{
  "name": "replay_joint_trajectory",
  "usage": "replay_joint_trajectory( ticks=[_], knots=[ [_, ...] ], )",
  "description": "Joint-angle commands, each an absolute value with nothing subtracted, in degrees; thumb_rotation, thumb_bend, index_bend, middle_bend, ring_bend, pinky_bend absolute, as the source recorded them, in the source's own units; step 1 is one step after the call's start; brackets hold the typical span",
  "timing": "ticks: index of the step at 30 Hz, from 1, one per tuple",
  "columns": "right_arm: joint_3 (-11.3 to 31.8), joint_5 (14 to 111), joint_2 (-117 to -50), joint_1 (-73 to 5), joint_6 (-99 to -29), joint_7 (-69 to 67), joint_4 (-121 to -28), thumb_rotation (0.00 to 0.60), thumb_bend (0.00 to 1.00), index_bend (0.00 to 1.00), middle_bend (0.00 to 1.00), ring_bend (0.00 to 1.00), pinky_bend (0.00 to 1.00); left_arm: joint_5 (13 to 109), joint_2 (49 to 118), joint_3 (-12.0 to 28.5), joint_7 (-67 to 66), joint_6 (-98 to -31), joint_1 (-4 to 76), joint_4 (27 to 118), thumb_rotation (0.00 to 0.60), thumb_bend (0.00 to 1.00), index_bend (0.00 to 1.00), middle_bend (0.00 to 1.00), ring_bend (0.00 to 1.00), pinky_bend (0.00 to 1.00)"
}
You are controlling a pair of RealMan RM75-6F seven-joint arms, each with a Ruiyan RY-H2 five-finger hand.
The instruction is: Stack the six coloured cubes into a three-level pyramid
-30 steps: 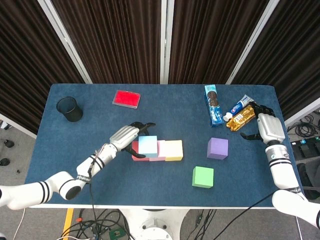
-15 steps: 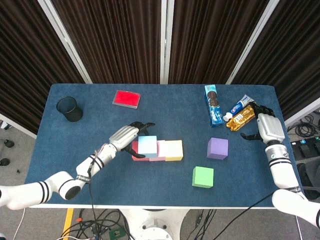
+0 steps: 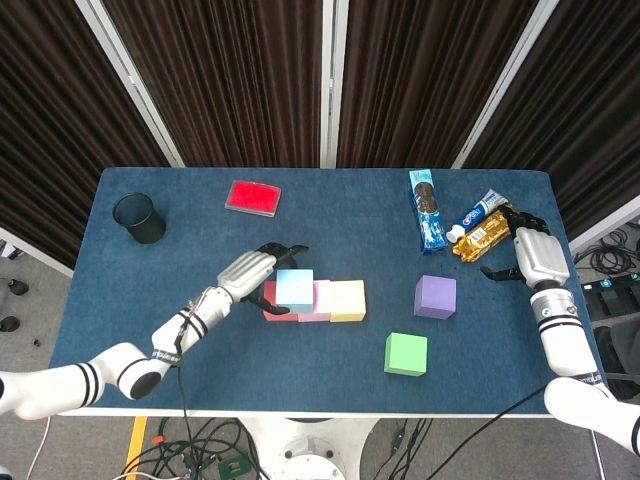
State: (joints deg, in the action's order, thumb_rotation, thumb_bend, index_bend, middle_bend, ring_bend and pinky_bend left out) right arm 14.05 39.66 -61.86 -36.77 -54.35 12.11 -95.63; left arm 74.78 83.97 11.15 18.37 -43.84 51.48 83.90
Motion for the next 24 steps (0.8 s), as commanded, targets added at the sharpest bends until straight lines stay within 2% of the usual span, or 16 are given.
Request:
replay_joint_trajectory(
  ticks=[1,12,24],
  knots=[
    [14.0,39.7,-61.8,-36.7,-54.4,12.1,-95.6,0.600,0.10,0.00,0.12,0.00,0.00,75.0,83.9,11.1,18.5,-43.9,51.4,84.0,0.600,0.13,0.08,0.23,0.08,0.09],
    [13.7,40.5,-61.4,-36.7,-53.7,11.7,-96.0,0.600,0.10,0.00,0.11,0.00,0.00,75.4,83.1,10.8,18.9,-44.2,51.0,85.5,0.600,0.12,0.08,0.12,0.04,0.08],
    [11.0,45.4,-57.4,-36.3,-46.2,9.0,-97.6,0.600,0.03,0.00,0.10,0.00,0.00,74.1,78.5,11.2,15.6,-48.4,48.3,91.4,0.600,0.11,0.07,0.09,0.01,0.07]
  ],
)
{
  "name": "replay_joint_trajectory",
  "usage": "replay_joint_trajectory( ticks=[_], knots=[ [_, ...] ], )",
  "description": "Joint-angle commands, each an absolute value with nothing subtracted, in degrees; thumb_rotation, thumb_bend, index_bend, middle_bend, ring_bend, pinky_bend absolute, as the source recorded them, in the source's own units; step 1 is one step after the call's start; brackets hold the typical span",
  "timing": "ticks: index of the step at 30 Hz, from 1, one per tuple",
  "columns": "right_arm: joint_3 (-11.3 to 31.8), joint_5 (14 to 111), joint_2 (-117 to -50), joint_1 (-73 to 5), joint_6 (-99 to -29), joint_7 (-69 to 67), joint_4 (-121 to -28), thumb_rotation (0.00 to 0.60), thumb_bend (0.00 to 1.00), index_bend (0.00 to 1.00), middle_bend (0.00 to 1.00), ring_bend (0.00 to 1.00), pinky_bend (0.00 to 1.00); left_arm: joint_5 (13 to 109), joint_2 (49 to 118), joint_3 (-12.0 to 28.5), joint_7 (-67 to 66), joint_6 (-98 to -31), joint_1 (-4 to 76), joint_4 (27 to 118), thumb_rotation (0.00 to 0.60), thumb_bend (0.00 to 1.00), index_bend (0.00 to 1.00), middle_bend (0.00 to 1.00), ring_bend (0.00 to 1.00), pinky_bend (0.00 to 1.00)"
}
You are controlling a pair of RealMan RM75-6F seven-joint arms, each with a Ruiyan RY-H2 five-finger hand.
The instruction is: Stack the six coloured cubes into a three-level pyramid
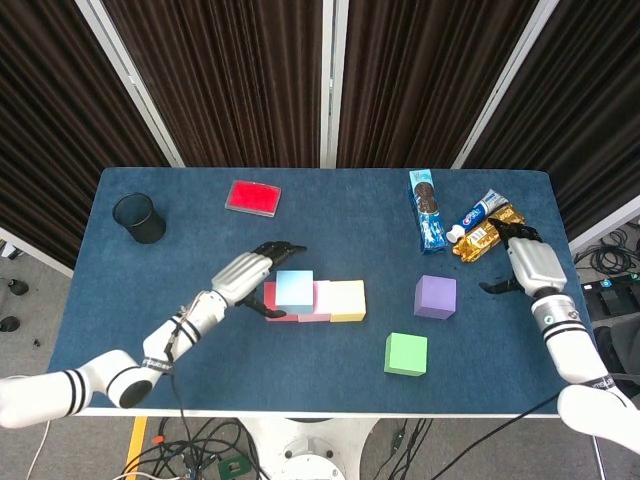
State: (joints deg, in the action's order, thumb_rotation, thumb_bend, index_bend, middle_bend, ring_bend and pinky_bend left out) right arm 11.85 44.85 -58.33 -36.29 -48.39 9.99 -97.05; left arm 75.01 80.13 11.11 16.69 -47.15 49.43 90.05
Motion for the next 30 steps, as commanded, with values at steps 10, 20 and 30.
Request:
replay_joint_trajectory(
  ticks=[10,20,30],
  knots=[
    [8.8,46.8,-58.9,-38.3,-41.5,9.1,-97.4,0.600,0.03,0.00,0.17,0.00,0.00,65.8,70.4,10.6,6.9,-58.8,39.4,94.3,0.600,0.11,0.07,0.09,0.01,0.07],
    [6.1,44.6,-63.7,-41.5,-43.3,14.9,-96.7,0.600,0.03,0.00,0.15,0.00,0.00,61.6,68.5,9.9,3.6,-66.0,32.5,94.1,0.600,0.11,0.07,0.09,0.00,0.07],
    [5.6,47.4,-69.6,-41.6,-50.2,18.2,-94.1,0.600,0.11,0.00,0.38,0.00,0.00,61.2,70.0,9.7,3.7,-68.5,28.6,91.2,0.600,0.11,0.07,0.09,0.00,0.07]
  ],
)
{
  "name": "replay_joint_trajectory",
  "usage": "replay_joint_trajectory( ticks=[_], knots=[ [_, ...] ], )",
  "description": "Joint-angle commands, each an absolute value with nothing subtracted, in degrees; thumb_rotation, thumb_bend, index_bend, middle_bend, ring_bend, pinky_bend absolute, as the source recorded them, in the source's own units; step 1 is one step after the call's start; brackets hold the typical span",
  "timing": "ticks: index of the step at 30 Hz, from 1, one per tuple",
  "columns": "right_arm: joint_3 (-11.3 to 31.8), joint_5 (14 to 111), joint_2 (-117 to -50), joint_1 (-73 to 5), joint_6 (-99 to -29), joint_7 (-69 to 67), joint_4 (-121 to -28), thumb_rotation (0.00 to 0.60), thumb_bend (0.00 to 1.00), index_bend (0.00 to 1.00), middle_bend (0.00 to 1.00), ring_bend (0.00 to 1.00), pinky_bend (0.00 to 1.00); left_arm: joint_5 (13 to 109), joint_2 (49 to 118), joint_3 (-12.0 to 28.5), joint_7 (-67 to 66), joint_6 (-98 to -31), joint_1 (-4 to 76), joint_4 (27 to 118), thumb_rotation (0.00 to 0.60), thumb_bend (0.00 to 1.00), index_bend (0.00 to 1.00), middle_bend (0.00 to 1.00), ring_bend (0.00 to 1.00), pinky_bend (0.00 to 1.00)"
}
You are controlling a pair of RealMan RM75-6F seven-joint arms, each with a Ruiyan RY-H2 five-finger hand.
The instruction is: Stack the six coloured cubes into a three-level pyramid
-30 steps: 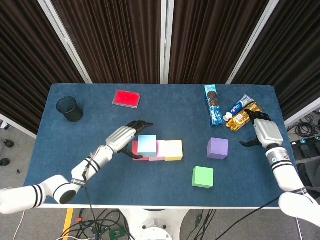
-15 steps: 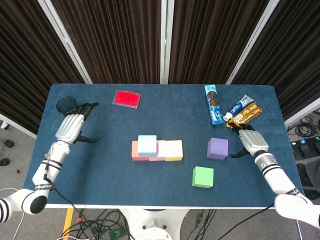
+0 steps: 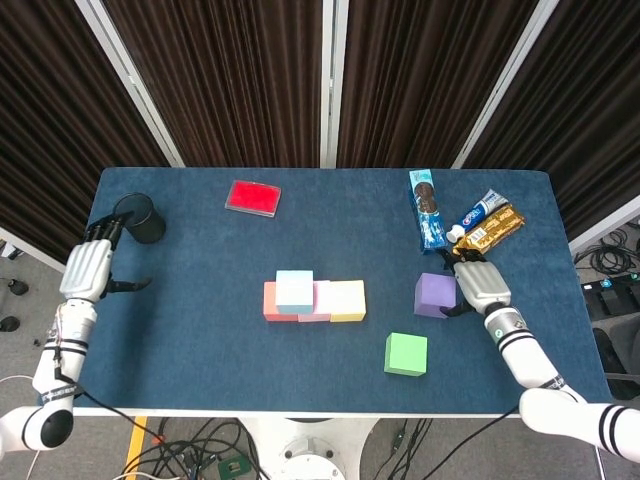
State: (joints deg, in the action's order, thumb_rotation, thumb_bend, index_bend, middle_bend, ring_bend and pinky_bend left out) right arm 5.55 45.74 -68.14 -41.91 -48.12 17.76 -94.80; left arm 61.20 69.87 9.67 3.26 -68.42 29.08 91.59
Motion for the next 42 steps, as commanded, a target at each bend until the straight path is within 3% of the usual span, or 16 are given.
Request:
replay_joint_trajectory(
  ticks=[1,6,11,15,25,42],
  knots=[
    [5.6,48.3,-69.8,-41.4,-50.8,18.1,-94.1,0.600,0.11,0.00,0.42,0.00,0.00,61.2,70.1,9.9,4.1,-68.7,28.2,91.1,0.600,0.11,0.07,0.09,0.00,0.07],
    [7.3,52.4,-66.9,-40.3,-53.4,15.7,-97.3,0.600,0.17,0.00,0.52,0.02,0.00,61.0,69.5,10.9,7.8,-68.8,26.3,90.8,0.600,0.11,0.07,0.09,0.00,0.07],
    [11.7,55.9,-60.7,-41.0,-54.2,12.2,-103.0,0.600,0.17,0.00,0.53,0.02,0.00,60.1,69.2,11.4,11.3,-69.0,24.1,89.8,0.600,0.11,0.07,0.09,0.00,0.07],
    [14.0,57.3,-58.7,-44.1,-50.5,11.7,-105.8,0.600,0.17,0.00,0.53,0.02,0.00,60.3,69.2,11.3,14.2,-67.9,22.7,88.5,0.600,0.11,0.07,0.09,0.00,0.07],
    [14.4,52.3,-66.5,-55.7,-43.4,20.2,-105.1,0.600,0.16,0.00,0.51,0.02,0.00,72.4,70.1,7.2,22.0,-69.1,20.0,81.3,0.600,0.05,0.07,0.09,0.00,0.07],
    [10.6,40.8,-71.3,-64.3,-47.8,31.4,-106.3,0.600,0.16,0.00,0.51,0.02,0.00,78.9,69.9,4.4,18.8,-70.7,18.4,81.6,0.600,0.04,0.07,0.09,0.00,0.07]
  ],
)
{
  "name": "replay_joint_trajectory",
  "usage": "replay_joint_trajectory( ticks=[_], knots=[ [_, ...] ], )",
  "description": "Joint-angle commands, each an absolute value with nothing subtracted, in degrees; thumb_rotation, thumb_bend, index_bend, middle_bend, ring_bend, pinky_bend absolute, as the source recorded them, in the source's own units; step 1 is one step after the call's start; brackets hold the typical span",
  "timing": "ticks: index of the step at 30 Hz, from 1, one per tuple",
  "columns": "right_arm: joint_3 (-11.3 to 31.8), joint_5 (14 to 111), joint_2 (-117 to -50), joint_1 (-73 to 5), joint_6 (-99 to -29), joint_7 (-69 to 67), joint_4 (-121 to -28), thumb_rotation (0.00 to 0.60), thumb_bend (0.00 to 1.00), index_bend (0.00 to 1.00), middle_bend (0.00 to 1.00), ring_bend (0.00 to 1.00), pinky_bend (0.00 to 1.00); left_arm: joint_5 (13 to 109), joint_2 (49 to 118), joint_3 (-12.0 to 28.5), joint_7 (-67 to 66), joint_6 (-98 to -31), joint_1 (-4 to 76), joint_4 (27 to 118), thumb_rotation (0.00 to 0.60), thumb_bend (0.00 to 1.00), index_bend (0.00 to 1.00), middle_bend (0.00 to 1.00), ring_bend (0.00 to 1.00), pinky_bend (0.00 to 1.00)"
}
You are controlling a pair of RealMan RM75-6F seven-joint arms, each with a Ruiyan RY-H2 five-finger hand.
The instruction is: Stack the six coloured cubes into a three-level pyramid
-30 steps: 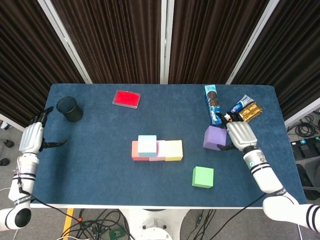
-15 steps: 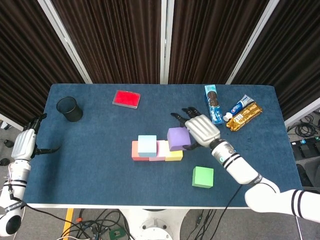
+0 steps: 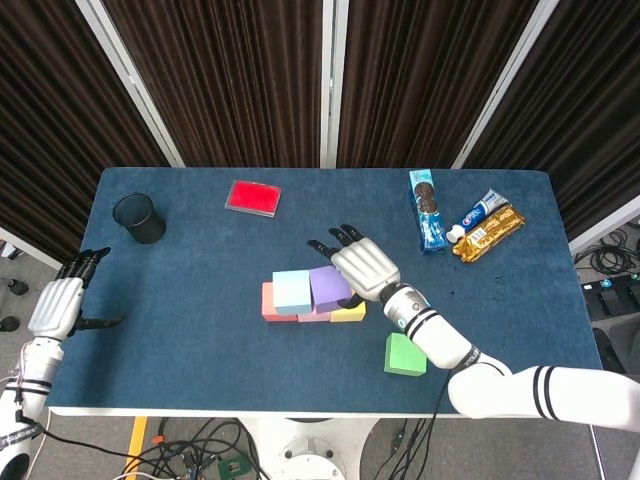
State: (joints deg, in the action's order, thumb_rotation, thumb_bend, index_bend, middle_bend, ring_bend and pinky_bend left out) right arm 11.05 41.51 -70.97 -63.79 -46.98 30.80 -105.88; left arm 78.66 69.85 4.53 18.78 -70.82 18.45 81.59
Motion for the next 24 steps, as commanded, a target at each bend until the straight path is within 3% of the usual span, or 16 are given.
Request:
replay_joint_trajectory(
  ticks=[1,24],
  knots=[
    [10.4,40.5,-71.4,-64.4,-48.2,31.7,-106.5,0.600,0.16,0.00,0.51,0.02,0.00,79.1,69.9,4.3,18.6,-70.6,18.4,81.6,0.600,0.04,0.07,0.09,0.00,0.07],
    [8.1,37.0,-74.8,-64.8,-57.2,36.3,-108.6,0.600,0.17,0.00,0.50,0.02,0.00,80.3,70.3,3.8,18.5,-68.7,18.6,81.0,0.600,0.04,0.07,0.09,0.00,0.07]
  ],
)
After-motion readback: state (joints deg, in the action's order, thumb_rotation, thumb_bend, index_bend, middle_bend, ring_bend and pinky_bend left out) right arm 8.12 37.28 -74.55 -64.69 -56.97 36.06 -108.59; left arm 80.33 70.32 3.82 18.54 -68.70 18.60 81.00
